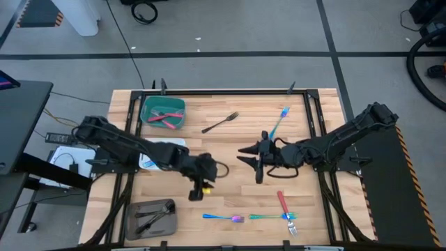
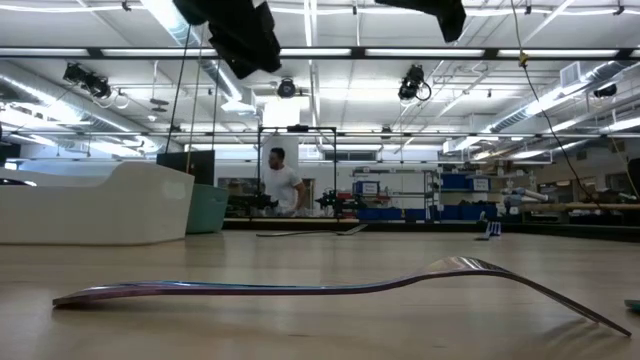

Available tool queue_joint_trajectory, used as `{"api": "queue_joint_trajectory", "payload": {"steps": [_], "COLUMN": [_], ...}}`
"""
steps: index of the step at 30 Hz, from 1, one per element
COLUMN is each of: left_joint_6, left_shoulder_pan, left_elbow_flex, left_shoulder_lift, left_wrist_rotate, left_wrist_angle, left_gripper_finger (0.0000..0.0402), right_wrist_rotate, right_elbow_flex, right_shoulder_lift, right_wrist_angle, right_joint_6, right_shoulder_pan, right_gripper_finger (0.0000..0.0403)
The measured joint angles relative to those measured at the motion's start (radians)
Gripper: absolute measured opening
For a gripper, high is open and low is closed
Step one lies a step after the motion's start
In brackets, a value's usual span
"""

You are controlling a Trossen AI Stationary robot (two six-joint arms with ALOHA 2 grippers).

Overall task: Sort silverware by color (type)
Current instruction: Put the blue fork into the white bin

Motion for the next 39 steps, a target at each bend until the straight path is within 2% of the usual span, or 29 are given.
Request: {"api": "queue_joint_trajectory", "payload": {"steps": [4,8,12,17,23,32,39], "left_joint_6": [0.014,-0.054,-0.065,-0.104,-0.118,-0.145,-0.224], "left_shoulder_pan": [-0.023,-0.042,-0.094,-0.154,-0.215,-0.269,-0.282], "left_elbow_flex": [0.000,-0.001,-0.001,0.010,0.063,0.172,0.170], "left_shoulder_lift": [0.070,0.154,0.247,0.330,0.375,0.486,0.522], "left_wrist_rotate": [0.004,0.020,0.026,-0.073,-0.242,-0.304,-0.332], "left_wrist_angle": [0.031,0.098,0.259,0.411,0.380,0.393,0.388], "left_gripper_finger": [0.0123,0.0142,0.0158,0.0156,0.0149,0.0148,0.0148], "right_wrist_rotate": [0.009,0.054,0.055,0.056,0.056,0.056,0.042], "right_elbow_flex": [-0.012,-0.032,-0.050,-0.061,-0.060,-0.059,-0.058], "right_shoulder_lift": [0.000,0.000,0.000,0.000,0.021,0.068,0.090], "right_wrist_angle": [-0.003,0.000,0.003,-0.003,0.006,0.046,0.072], "right_joint_6": [0.030,0.073,0.108,0.148,0.168,0.191,0.213], "right_shoulder_pan": [0.045,0.082,0.113,0.150,0.190,0.210,0.224], "right_gripper_finger": [0.0126,0.0126,0.0126,0.0126,0.0126,0.0126,0.0126]}}
